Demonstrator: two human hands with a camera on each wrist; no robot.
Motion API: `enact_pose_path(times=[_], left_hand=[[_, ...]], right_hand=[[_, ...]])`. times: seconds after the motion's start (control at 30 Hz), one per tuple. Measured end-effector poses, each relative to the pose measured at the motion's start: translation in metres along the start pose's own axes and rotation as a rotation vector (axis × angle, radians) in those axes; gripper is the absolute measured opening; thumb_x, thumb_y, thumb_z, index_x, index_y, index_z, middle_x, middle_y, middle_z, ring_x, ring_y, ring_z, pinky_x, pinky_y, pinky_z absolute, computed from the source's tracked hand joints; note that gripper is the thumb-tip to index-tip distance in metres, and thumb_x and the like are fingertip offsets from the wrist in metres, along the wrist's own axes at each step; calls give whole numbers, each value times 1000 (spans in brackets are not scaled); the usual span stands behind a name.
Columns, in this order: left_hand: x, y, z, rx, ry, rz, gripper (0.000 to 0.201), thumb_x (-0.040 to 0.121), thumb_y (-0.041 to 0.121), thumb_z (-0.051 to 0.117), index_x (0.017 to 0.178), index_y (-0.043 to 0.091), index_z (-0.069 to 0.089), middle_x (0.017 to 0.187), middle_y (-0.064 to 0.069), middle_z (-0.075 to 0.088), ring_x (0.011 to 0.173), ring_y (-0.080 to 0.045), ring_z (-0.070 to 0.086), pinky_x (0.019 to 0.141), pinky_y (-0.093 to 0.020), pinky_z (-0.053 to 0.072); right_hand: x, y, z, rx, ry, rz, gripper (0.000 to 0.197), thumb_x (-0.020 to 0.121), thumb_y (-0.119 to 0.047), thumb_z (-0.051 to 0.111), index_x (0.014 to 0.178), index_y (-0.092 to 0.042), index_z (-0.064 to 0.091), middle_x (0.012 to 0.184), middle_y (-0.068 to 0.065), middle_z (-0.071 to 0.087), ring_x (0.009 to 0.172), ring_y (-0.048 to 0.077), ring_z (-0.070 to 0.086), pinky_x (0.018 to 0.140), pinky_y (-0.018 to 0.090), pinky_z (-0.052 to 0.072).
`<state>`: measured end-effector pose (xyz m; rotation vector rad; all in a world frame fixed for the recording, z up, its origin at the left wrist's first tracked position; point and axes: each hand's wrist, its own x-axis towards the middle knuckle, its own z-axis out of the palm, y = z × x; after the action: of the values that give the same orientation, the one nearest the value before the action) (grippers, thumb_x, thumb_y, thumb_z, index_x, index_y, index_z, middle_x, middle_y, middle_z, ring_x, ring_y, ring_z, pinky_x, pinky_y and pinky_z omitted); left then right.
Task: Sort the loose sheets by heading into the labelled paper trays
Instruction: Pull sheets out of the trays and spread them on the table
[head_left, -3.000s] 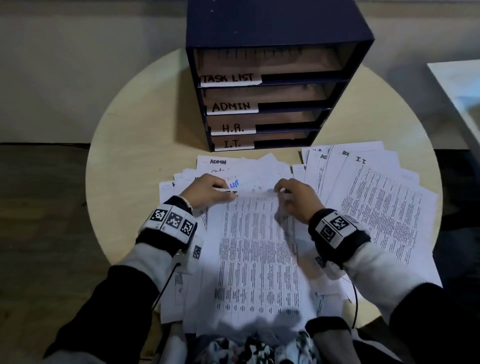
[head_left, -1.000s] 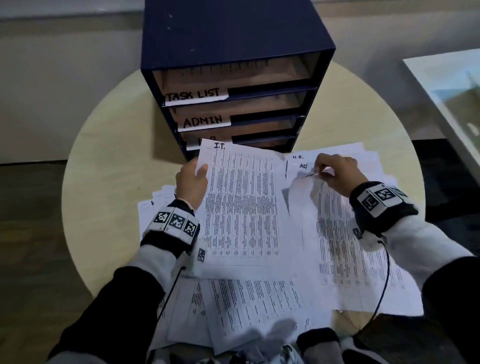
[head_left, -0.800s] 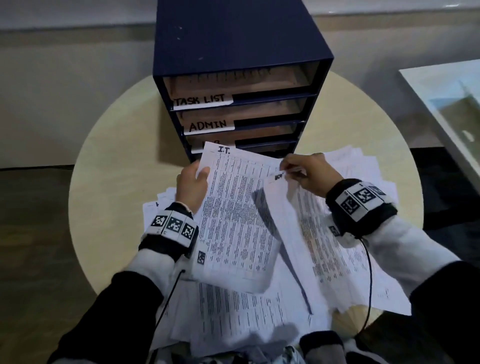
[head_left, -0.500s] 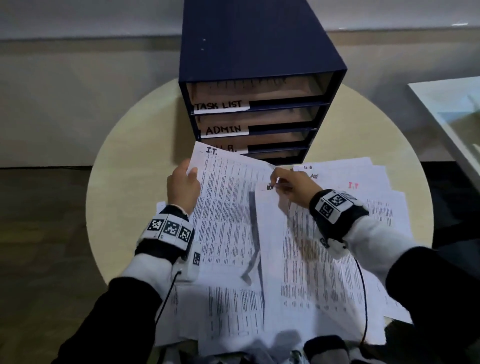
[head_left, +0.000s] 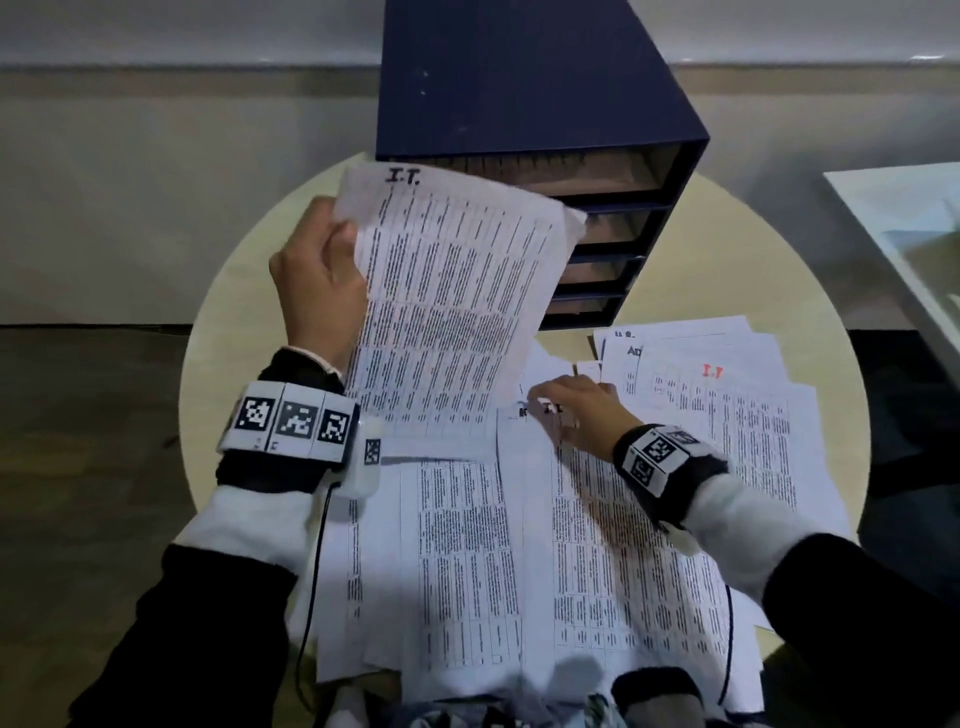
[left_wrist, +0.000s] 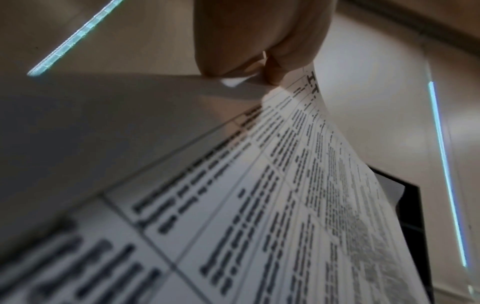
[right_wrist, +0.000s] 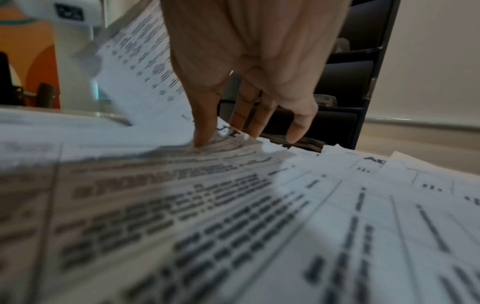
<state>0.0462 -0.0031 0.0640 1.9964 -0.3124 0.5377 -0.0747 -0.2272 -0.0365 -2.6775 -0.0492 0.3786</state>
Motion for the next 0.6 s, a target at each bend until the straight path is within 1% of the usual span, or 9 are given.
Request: enact_pose_path(times=[0.03,0.1,0.13,0.23,0.37,0.43,0.5,0.53,0.6], left_hand=[[3,5,0,-26,17,15,17,90,4,41,88,-6,55,66,8,42,56,-1,40,55,-17,31],[7,12,0,-66,38,41,18,91,4,41,91,-7,55,70,9,44,60,13,46,56,-3,32],[9,15,-1,-85,42,55,19,91,4,41,93,-7,56,71,11,45,63,16,47,58,0,32],[13,19,-1,-128,48,89,21,92,6,41,95,-8,57,74,19,45,66,18,48,61,-2,34],[11,18,1,-138,64,104,21,92,9,43,91,-8,56,67,24,51,64,15,47,60,-9,35],[9,18,1,-140,68,99,21,93,8,43,92,-8,56,68,23,49,64,14,46,61,-10,35],[7,20,1,-141,71,91,20,93,7,43,92,-8,55,71,20,46,64,14,47,61,-9,36],[7,21,1,-145,74,91,19,93,7,43,90,-7,55,71,19,46,63,13,47,61,-8,36],[6,22,-1,-150,81,84,18,93,6,43,87,-6,54,70,19,45,62,13,46,61,-7,35]], right_hand=[[-2,1,2,-71,-21,-18,37,94,-22,47,130,-23,48,131,3,50,122,23,42,99,38,28],[-2,5,4,-162,-101,-25,42,93,-23,47,134,-30,44,135,2,44,124,23,38,100,41,30],[0,7,4,-194,-147,-16,45,92,-21,49,136,-33,41,136,2,42,125,23,36,99,43,32],[10,8,1,-291,-239,-2,54,89,-18,56,137,-36,38,134,2,41,124,24,34,98,46,34],[19,1,-4,-382,-274,-25,57,87,-20,58,136,-38,36,129,3,44,124,25,36,98,48,33],[22,-1,-5,-358,-273,-10,49,87,-17,57,131,-31,43,125,4,48,121,26,40,97,46,32],[24,0,-5,-302,-254,17,38,82,-13,58,119,-23,51,117,4,50,115,25,44,92,41,33],[24,1,-5,-273,-243,33,37,80,-11,58,115,-23,52,114,3,51,112,25,46,90,39,33],[22,3,-4,-226,-228,52,42,80,-13,56,120,-26,49,113,4,51,110,25,48,87,37,32]])
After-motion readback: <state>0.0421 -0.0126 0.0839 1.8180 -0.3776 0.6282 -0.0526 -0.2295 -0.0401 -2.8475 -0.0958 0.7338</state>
